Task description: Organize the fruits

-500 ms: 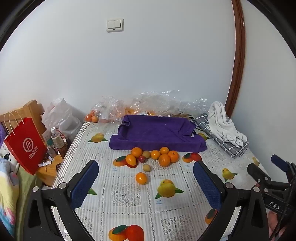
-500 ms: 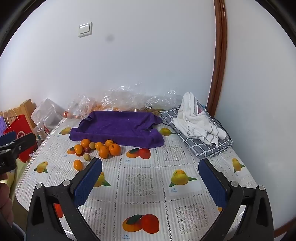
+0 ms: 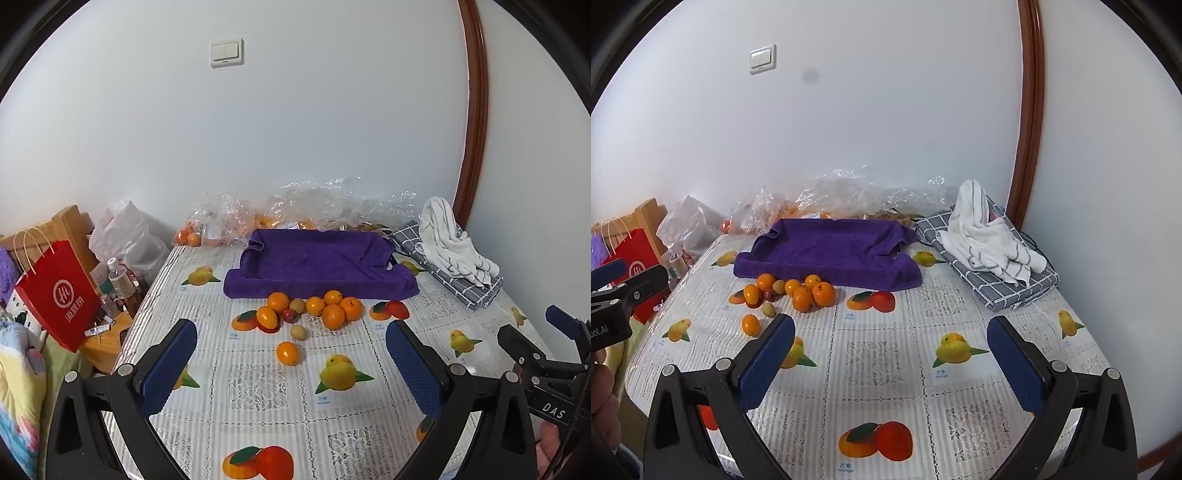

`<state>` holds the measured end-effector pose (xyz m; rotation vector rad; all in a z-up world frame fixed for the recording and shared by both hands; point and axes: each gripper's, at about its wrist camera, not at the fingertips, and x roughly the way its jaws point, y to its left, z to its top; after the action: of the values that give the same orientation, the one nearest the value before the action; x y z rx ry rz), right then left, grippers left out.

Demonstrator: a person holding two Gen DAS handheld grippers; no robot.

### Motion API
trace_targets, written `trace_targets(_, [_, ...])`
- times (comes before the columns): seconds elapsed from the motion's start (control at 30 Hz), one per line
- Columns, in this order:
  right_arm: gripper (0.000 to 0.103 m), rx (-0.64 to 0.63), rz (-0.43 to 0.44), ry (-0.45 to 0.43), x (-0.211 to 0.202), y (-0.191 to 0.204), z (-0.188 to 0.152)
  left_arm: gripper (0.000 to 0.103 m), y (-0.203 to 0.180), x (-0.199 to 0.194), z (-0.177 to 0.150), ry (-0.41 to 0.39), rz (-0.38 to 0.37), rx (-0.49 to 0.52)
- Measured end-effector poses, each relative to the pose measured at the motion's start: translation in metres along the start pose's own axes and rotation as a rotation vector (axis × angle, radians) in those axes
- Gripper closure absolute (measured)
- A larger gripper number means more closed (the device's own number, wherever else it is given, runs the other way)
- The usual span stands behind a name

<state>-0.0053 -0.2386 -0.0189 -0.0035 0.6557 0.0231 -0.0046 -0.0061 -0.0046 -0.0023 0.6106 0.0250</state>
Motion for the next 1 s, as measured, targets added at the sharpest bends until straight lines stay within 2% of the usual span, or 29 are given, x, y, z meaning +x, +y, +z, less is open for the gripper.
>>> trace_targets(1.0, [0.001, 0.043, 0.010, -0.007, -0.003, -0.002, 0.002, 0.000, 0.009, 0.002, 0.003, 0.006, -0.001, -0.022])
